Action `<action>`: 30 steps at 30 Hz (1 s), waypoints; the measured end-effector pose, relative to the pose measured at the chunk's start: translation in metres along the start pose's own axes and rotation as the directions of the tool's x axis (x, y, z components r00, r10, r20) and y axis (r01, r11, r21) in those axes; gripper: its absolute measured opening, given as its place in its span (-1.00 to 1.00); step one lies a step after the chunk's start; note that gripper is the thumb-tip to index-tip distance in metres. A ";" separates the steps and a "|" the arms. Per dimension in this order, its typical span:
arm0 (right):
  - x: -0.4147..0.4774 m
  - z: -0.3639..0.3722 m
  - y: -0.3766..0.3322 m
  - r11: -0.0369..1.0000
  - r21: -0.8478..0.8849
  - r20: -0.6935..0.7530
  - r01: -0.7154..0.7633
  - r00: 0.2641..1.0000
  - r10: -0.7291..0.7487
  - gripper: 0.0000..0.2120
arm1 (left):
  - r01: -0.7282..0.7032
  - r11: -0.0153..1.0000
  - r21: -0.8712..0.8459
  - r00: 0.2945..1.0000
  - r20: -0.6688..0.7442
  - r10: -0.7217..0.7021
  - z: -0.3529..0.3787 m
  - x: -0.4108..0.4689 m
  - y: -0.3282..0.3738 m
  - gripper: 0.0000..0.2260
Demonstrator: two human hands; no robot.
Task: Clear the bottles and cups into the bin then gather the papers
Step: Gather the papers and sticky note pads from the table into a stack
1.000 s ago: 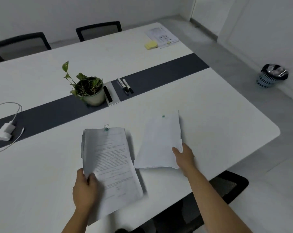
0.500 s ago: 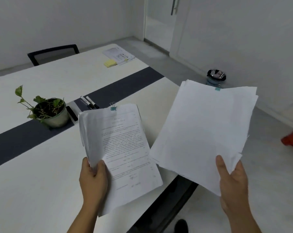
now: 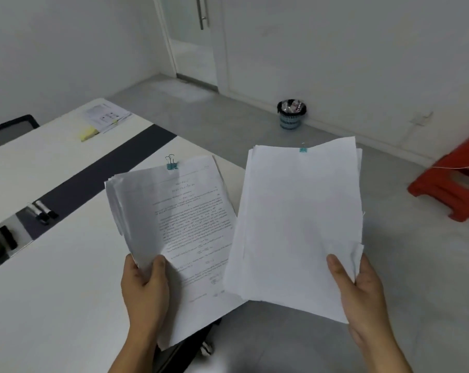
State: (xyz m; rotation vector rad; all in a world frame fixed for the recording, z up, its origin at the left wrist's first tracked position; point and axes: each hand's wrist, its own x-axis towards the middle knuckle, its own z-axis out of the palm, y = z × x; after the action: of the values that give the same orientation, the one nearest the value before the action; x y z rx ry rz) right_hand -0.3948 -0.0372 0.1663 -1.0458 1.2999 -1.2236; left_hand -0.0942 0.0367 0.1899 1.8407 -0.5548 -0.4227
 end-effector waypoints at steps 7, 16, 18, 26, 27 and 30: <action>0.102 -0.049 -0.025 1.000 0.000 0.047 -0.014 0.999 0.014 -0.70 | 0.004 1.000 -0.026 1.000 0.016 -0.003 0.109 -0.003 0.051 -0.81; 0.312 -0.015 -0.041 0.998 -0.067 0.185 0.007 0.983 0.005 -0.72 | 0.130 0.985 -0.112 0.990 -0.038 -0.135 0.279 0.097 0.070 -0.78; 0.365 -0.008 -0.054 0.996 -0.090 0.187 0.022 0.982 -0.005 -0.72 | 0.165 0.981 -0.098 0.985 -0.029 -0.169 0.319 0.130 0.087 -0.75; 0.552 0.033 -0.109 0.998 -0.057 0.153 0.027 0.988 -0.018 -0.70 | 0.106 0.988 -0.110 0.994 -0.001 -0.106 0.453 0.260 0.181 -0.75; 0.575 0.040 -0.107 0.998 -0.053 0.156 0.016 0.988 -0.007 -0.70 | 0.096 0.989 -0.112 0.995 -0.005 -0.097 0.469 0.276 0.185 -0.76; 0.647 0.070 -0.093 0.999 -0.032 0.210 -0.025 0.977 0.031 -0.70 | 0.101 0.988 -0.113 0.994 -0.041 -0.106 0.519 0.326 0.184 -0.78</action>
State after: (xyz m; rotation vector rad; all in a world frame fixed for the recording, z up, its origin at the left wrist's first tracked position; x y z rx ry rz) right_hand -0.3949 -0.6944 0.1903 -1.1418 1.1672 -1.0446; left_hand -0.1357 -0.6020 0.1903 1.7734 -0.3973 -0.4698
